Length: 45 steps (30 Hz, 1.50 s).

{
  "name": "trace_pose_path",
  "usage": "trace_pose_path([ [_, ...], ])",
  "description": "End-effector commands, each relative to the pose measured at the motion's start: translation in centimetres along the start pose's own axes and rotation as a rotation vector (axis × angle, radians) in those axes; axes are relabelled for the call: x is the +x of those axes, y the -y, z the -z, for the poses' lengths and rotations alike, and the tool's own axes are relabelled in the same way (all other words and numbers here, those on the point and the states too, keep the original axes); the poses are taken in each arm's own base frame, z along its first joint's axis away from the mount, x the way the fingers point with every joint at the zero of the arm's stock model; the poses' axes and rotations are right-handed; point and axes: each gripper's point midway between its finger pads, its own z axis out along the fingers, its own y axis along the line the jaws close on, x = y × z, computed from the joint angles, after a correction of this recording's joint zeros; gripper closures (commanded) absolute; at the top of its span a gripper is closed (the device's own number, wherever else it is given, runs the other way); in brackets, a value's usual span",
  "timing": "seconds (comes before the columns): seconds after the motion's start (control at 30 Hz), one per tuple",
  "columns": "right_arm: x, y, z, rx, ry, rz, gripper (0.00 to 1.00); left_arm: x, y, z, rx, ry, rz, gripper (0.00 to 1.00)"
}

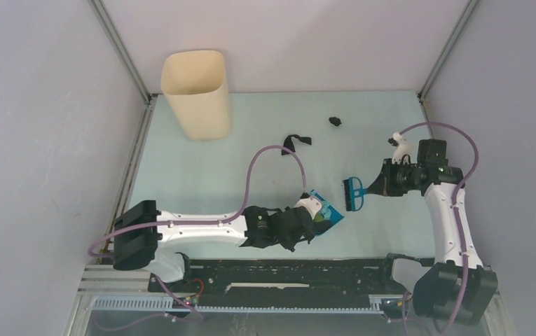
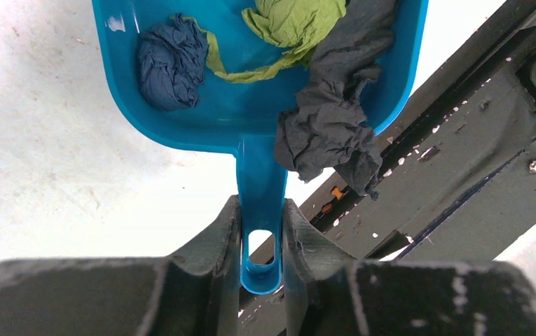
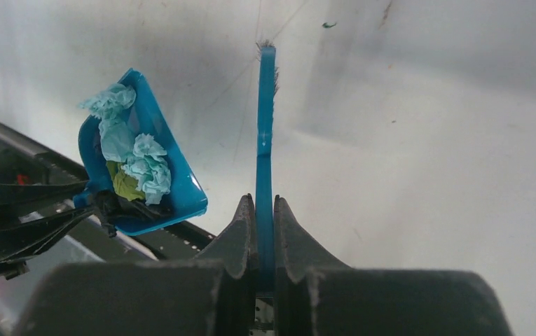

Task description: Sweep away the paper scraps from the table

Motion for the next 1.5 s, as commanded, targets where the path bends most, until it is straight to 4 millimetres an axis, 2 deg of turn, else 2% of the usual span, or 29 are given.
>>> trace_pose_path([
  [0.0,-1.8,-1.6,-0.4,-0.138,0.136,-0.013,1.0,-2.1,-0.6,1.9,-0.03,0.029,0.019,0.99],
  [0.17,-2.5,-2.4,-0.2,-0.242,0.189,-0.043,1.0,-3.0,-2.0,2.9,-0.041,0.03,0.055,0.99],
  [0.43,-2.4,-1.3,-0.5,-0.279,0.218,-0.101,1.0,-5.7,-6.3,4.7,-0.096,0.057,0.141,0.99],
  [0.53,-2.5,-0.7,-0.6,-0.275,0.222,-0.118,1.0,-7.6,-7.9,5.6,-0.117,0.077,0.151,0.99],
  [0.7,-2.5,-0.9,-0.3,-0.275,0.235,-0.104,1.0,-10.6,-10.4,6.8,-0.148,0.099,0.166,0.99],
  [0.9,-2.7,-0.5,0.1,-0.264,0.252,-0.107,1.0,-14.4,-12.6,8.2,-0.17,0.134,0.199,0.99],
  [1.27,-2.7,-0.5,0.4,-0.262,0.261,-0.103,1.0,-21.3,-15.2,11.4,-0.176,0.238,0.259,0.99],
  [1.47,-2.7,-0.5,0.5,-0.262,0.267,-0.1,1.0,-23.1,-16.6,12.4,-0.183,0.258,0.281,0.99],
])
